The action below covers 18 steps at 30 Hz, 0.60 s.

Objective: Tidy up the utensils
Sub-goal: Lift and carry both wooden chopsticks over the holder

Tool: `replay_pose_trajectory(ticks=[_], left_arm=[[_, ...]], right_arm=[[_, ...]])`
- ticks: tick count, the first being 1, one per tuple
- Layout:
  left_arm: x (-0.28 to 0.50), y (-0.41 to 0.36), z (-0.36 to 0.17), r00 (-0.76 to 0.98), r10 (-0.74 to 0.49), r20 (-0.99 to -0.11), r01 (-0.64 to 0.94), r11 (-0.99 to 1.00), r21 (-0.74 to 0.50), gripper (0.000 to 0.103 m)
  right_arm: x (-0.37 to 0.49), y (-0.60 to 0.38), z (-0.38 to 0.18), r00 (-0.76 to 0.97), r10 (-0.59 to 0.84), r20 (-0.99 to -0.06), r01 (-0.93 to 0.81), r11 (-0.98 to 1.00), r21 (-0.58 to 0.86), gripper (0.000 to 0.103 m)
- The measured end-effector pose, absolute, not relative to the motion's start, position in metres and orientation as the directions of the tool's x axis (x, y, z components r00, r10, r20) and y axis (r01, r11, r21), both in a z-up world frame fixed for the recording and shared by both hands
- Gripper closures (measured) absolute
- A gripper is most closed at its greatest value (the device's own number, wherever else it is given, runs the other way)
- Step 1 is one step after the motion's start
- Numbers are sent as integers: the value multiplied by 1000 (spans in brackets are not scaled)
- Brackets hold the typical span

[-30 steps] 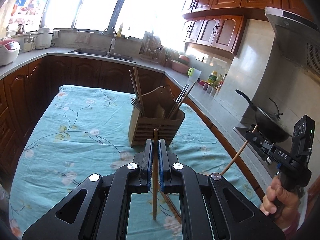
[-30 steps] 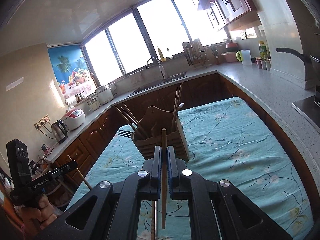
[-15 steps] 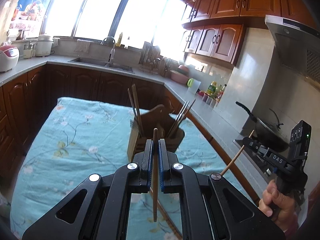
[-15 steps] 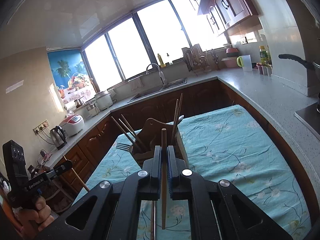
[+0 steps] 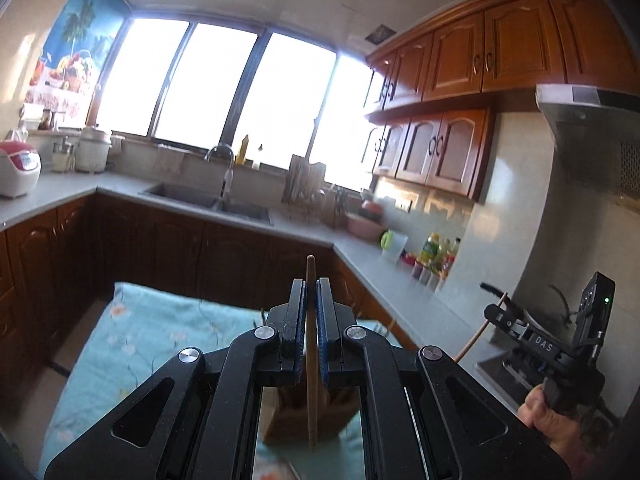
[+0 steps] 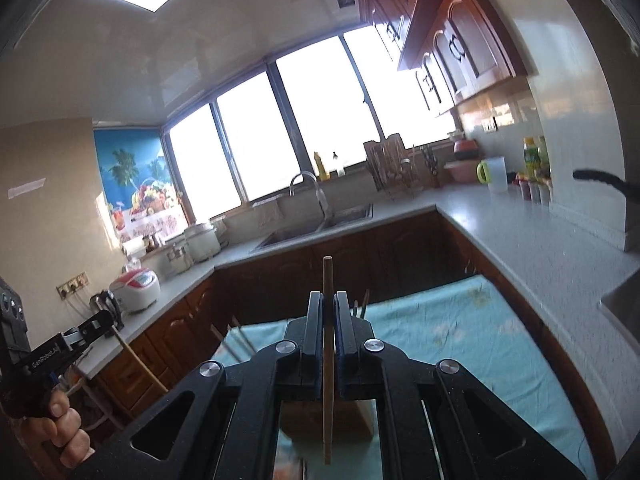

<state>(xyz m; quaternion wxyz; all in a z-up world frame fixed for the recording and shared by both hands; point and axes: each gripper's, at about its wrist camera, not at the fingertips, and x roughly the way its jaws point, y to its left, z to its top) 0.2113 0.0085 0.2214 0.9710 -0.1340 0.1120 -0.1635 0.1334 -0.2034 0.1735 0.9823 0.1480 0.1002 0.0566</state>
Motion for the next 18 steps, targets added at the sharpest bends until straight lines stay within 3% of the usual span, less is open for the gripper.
replay_pose_trajectory(ticks=[6,18], left_arm=[[244,5,235,951,-292,-103,253,924,-286,99],[301,-5,163,948,-244,-205,167,928,-334,99]], right_arm=[[170,-210,196,984,114,-135,-67,948,310,98],[222,-199,152,977,100,-187,-43,958,284,98]])
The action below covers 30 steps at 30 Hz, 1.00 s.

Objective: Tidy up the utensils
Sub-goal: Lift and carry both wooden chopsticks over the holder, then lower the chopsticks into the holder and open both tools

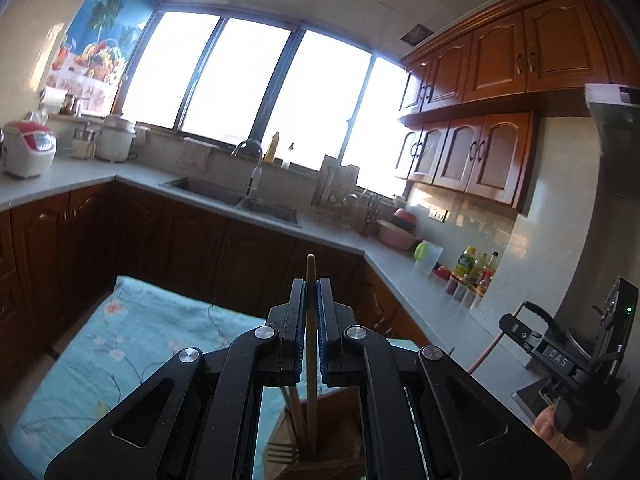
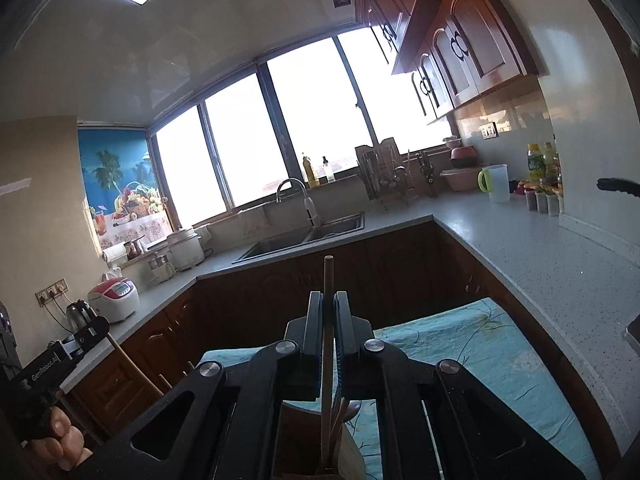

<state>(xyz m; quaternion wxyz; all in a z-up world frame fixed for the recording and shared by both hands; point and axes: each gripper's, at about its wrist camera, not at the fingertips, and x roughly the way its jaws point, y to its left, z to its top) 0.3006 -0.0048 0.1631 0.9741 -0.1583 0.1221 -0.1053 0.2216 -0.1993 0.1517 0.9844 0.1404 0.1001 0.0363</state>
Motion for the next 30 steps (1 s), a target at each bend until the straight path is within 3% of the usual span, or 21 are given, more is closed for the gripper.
replay_pose_trajectory(ticks=[14,30], left_arm=[[305,-24,117,901,-281,-331,184,938,-294,97],[307,-28,116,886,-285,-366,188,942,-277,97]], right_arm=[[247,-190,95,931,152,-331,-55,957,286,97],[248,-190,96,927,147,-344,-47,958,282,97]])
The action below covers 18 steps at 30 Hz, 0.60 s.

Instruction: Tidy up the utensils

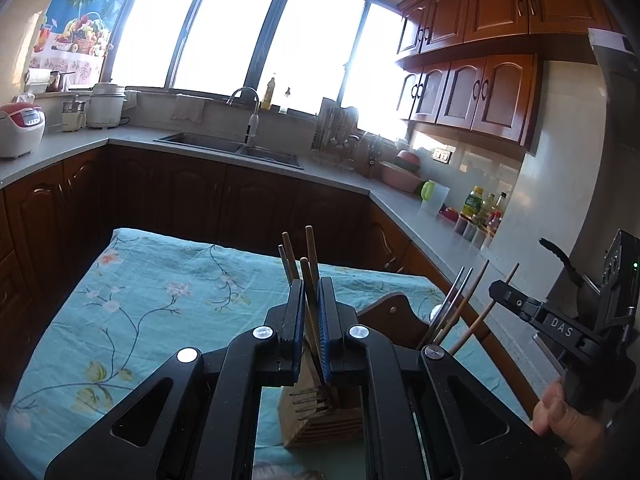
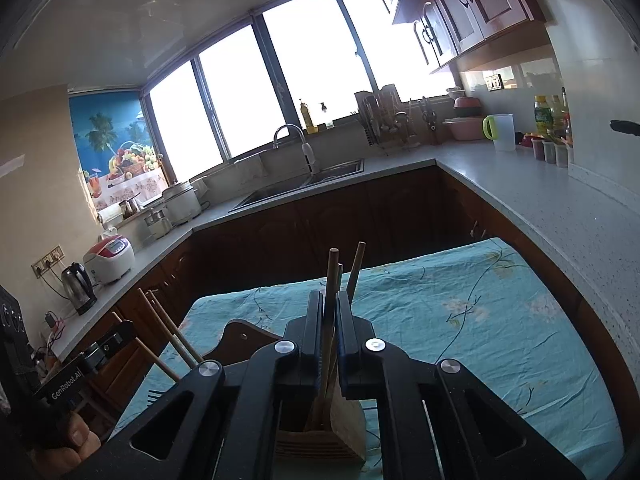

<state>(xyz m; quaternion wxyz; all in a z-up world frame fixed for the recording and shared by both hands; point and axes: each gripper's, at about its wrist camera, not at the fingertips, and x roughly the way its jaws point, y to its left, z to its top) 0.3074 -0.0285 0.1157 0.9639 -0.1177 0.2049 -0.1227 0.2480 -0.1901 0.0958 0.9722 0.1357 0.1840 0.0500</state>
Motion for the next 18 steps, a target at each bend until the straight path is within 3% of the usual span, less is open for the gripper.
replay_pose_trajectory(ticks=[6,8,9,10,11,13,15,17,18], left_arm=[[310,-26,118,873,-299,-384,194,938,-288,97],[310,-25,119,872,-299,-387,193,937,-290,92],[309,-23,120,874,-296,-386,190,938,-290,88],[307,-22,121,876,-288,-387,180,940,-292,77],[305,-19,121,879,-282,-384,171,939,-297,64],[299,-14,123,891,-261,-370,147,940,-308,49],[293,-10,124,897,-254,-362,139,939,-314,43],[286,-6,124,901,-245,-359,130,940,-316,29],[282,-4,123,904,-238,-355,123,941,-316,27]], right_arm=[[249,-192,95,926,144,-348,-42,958,284,92],[249,-194,95,925,143,-351,-37,956,292,88],[249,-196,95,925,143,-352,-34,954,299,75],[248,-198,94,926,147,-349,-35,951,308,55],[247,-200,95,927,150,-343,-35,947,319,48],[241,-202,97,933,139,-331,-24,944,328,37],[235,-206,99,939,144,-312,-29,938,346,31],[225,-210,101,948,141,-285,-32,933,358,17],[221,-211,101,953,136,-270,-31,932,361,8]])
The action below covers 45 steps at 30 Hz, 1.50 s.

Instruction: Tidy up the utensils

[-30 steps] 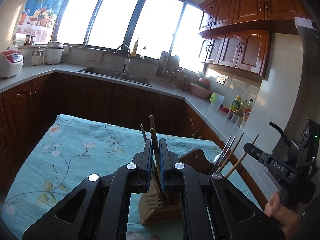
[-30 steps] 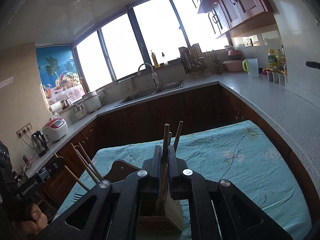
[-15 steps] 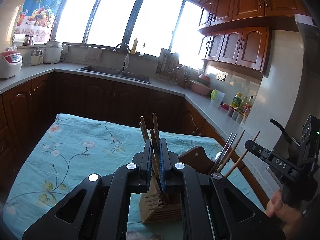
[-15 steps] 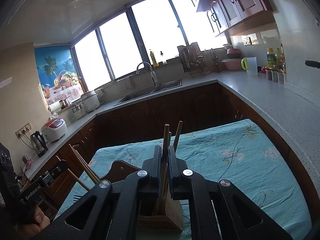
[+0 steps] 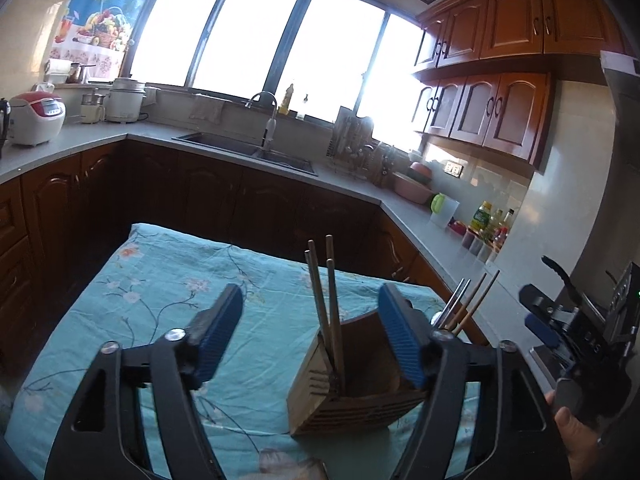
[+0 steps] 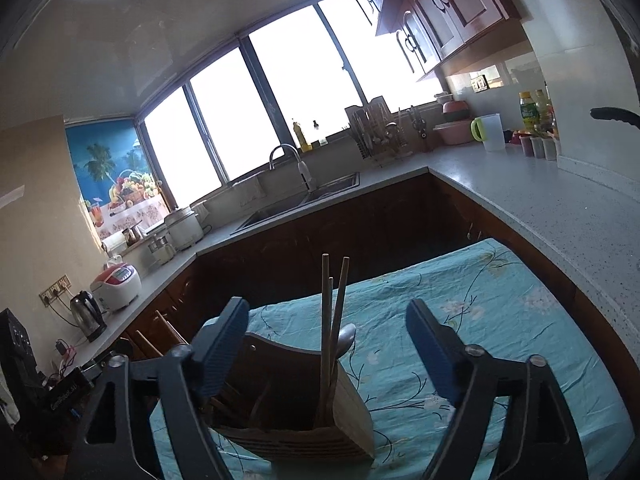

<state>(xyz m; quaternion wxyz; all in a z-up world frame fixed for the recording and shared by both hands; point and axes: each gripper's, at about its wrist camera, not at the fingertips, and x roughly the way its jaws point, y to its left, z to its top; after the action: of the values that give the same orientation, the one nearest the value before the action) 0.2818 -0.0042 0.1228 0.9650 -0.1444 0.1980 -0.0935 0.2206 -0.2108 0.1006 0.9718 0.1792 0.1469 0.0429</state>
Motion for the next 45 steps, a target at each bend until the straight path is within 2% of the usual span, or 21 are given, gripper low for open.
replay_pose_trajectory(ticks=[1,4,13,23,28,31,33,37,41,45], left_arm=[[277,-2,121,905,-235,-354,119,940,-319,26],[264,5,113,903,-235,-361,106,933,-343,17],[201,19,79,889,-228,-396,87,935,-344,16],[137,40,50,865,-201,-459,25,933,-360,16],[111,40,55,873,-206,-442,50,940,-339,16],[94,39,66,891,-197,-408,68,948,-311,12],[83,39,72,902,-195,-385,75,949,-306,7],[62,38,74,928,-164,-333,74,960,-269,4],[39,34,63,964,-58,-261,8,982,-188,0],[31,25,44,967,-14,-254,-14,994,-109,0]], right_arm=[[216,-212,100,957,134,-258,-33,931,363,4],[203,-211,93,955,140,-260,-37,930,366,4],[152,-208,56,937,176,-300,-45,917,396,4],[72,-187,28,925,186,-332,-67,938,340,4],[45,-180,27,929,179,-324,-70,945,321,4],[31,-177,42,939,184,-291,-88,945,314,4],[17,-174,53,954,177,-243,-98,948,304,0],[-10,-164,62,976,147,-158,-101,959,266,0],[-35,-151,49,995,74,-65,-62,983,173,0],[-53,-140,29,1000,28,12,-29,996,82,0]])
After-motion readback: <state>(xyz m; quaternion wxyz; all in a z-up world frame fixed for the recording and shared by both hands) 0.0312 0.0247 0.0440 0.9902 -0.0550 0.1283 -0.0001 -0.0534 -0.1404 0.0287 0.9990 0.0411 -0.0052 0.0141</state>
